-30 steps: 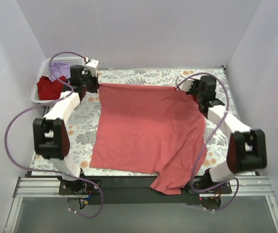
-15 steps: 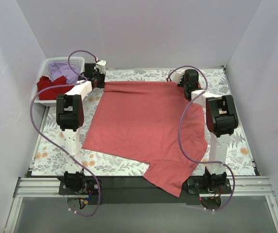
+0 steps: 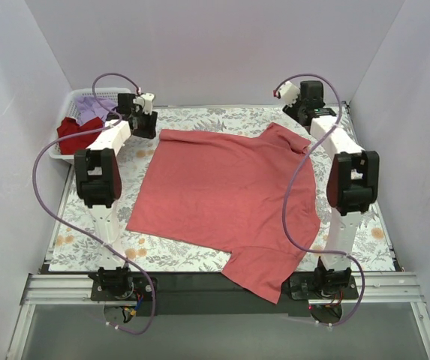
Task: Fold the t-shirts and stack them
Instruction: Flatten the tshirt out, then fold the tshirt
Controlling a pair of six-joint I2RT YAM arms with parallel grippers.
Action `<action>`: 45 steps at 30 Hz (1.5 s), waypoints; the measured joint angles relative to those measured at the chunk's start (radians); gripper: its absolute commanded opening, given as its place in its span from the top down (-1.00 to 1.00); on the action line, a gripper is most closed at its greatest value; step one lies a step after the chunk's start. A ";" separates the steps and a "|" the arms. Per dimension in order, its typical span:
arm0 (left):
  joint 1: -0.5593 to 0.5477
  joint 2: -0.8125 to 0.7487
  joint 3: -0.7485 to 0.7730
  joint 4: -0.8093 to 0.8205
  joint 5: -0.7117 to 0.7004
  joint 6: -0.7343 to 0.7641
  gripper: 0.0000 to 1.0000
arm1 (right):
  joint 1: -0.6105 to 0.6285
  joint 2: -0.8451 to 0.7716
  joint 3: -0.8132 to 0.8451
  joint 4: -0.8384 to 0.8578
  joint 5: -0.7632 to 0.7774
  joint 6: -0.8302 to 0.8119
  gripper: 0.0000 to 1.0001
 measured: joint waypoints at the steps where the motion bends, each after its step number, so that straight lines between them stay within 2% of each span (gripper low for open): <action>1: 0.005 -0.037 -0.036 -0.034 0.022 0.022 0.14 | -0.006 -0.035 0.000 -0.082 -0.034 0.021 -0.17; 5: 0.009 -0.212 -0.195 -0.183 0.114 0.129 0.12 | -0.029 -0.208 -0.063 -0.351 -0.142 0.076 0.04; 9: 0.004 -0.318 -0.305 -0.318 0.191 0.220 0.11 | -0.024 -0.347 -0.192 -0.531 -0.232 0.101 0.29; 14: -0.001 -0.354 -0.459 -0.370 0.205 0.258 0.19 | -0.016 -0.360 -0.352 -0.652 -0.278 0.140 0.52; 21: -0.001 -0.354 -0.584 -0.369 0.182 0.262 0.28 | -0.040 -0.215 -0.384 -0.655 -0.286 0.204 0.58; 26: 0.000 -0.437 -0.689 -0.348 0.158 0.264 0.32 | -0.042 -0.195 -0.412 -0.641 -0.286 0.215 0.58; 29: 0.000 -0.495 -0.759 -0.364 0.140 0.266 0.35 | -0.023 -0.196 -0.440 -0.632 -0.299 0.209 0.52; 31: -0.001 -0.519 -0.783 -0.403 0.131 0.274 0.35 | -0.018 -0.198 -0.445 -0.662 -0.354 0.203 0.42; 34: -0.001 -0.522 -0.766 -0.474 0.131 0.283 0.20 | -0.039 -0.202 -0.382 -0.754 -0.491 0.206 0.35; 37: -0.001 -0.515 -0.659 -0.530 0.159 0.271 0.04 | -0.130 -0.189 -0.181 -0.802 -0.602 0.245 0.36; 41: -0.001 -0.462 -0.407 -0.477 0.223 0.212 -0.03 | -0.230 -0.100 0.128 -0.748 -0.620 0.328 0.38; 45: -0.001 -0.336 -0.177 -0.386 0.267 0.135 -0.04 | -0.238 0.067 0.335 -0.691 -0.592 0.406 0.31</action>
